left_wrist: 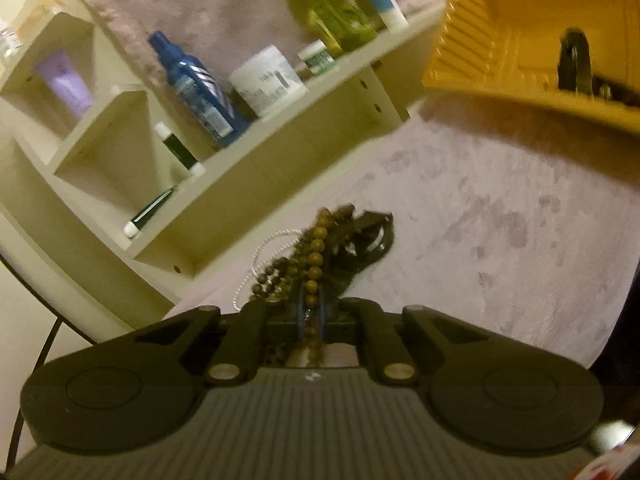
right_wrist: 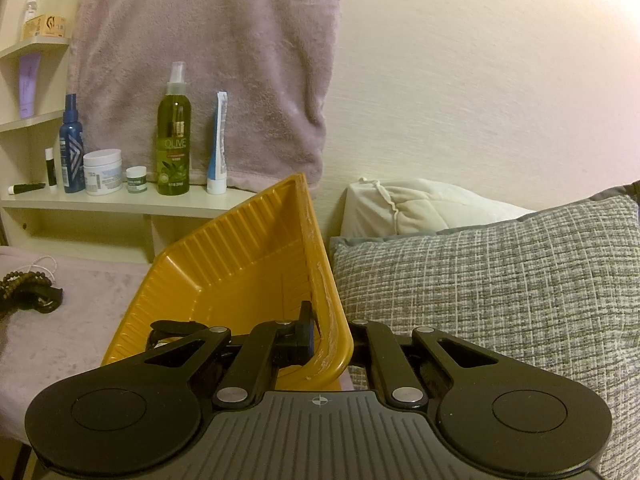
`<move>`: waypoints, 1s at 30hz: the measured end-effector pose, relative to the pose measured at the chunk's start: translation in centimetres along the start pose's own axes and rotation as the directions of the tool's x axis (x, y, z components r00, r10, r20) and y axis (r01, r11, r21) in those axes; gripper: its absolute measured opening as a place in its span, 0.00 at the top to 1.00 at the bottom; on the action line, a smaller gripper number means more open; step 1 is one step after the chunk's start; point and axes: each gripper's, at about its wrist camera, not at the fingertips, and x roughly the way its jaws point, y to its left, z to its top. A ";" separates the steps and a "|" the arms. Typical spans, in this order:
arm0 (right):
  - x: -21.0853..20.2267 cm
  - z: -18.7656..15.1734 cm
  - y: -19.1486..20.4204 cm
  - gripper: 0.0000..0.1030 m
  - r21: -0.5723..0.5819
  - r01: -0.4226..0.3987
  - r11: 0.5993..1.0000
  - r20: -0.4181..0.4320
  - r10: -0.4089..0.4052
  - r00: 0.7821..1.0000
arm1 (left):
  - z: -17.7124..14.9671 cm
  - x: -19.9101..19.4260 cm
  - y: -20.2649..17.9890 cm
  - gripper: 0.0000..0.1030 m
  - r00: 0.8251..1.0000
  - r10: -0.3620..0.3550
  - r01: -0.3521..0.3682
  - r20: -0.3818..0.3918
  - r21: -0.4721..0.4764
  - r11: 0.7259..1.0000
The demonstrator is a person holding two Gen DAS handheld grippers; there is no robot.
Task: Organize jewelry
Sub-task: 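Lift the necklace and carry it over the tray with the left tool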
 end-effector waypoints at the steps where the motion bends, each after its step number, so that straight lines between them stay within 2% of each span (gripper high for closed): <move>1: 0.0 0.0 0.0 0.94 -0.001 0.000 1.000 0.001 0.000 1.000 | 0.2 -0.4 0.5 0.94 1.000 -0.003 0.003 0.008 -0.016 1.000; 7: -0.1 0.0 0.1 0.94 -0.002 -0.002 1.000 0.007 0.002 1.000 | 1.8 -1.7 4.5 0.94 0.997 -0.055 0.062 0.048 -0.168 0.984; 12: -0.1 0.0 0.1 0.94 -0.006 -0.004 1.000 0.010 0.004 1.000 | 2.8 -2.0 8.7 0.94 0.991 -0.108 0.130 0.083 -0.330 0.935; 14: -0.1 0.0 0.1 0.94 -0.006 -0.005 1.000 0.012 0.005 1.000 | 3.1 -2.2 10.0 0.94 0.988 -0.120 0.147 0.095 -0.363 0.920; 20: -0.1 0.0 0.2 0.94 -0.006 -0.005 1.000 0.014 0.005 1.000 | 4.4 -2.9 12.8 0.94 0.980 -0.144 0.189 0.136 -0.417 0.889; 30: 0.0 0.3 0.3 0.94 -0.010 -0.007 1.000 0.017 0.007 1.000 | 7.1 -4.7 15.1 0.94 0.963 -0.171 0.247 0.207 -0.428 0.869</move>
